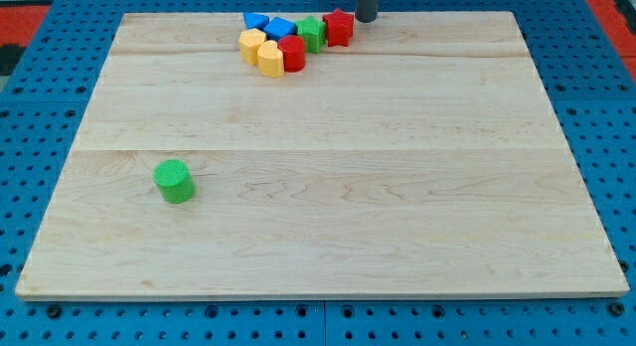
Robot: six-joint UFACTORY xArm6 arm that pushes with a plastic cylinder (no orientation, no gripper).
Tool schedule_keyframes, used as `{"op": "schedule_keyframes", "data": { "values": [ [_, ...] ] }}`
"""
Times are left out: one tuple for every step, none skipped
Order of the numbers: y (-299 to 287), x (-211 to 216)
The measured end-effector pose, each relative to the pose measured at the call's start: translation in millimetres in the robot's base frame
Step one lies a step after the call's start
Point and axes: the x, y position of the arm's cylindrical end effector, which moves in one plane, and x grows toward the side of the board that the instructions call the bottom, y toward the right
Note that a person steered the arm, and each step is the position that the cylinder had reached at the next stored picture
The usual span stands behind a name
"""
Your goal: Move the group of blocks left and down a bit
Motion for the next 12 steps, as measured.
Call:
{"op": "schedule_keyframes", "data": {
  "values": [
    [27.3, 7.8],
    [52.8, 30.0],
    [18.4, 40.1],
    [-4.4, 27.9],
    [-25.8, 17.4],
    [-45.1, 6.6],
    [-45.3, -1.7],
    [-45.2, -1.6],
    [-48.8, -1.3],
    [-63.0, -1.4],
    [-79.1, -1.5],
    [-91.3, -0.4]
  ]
}}
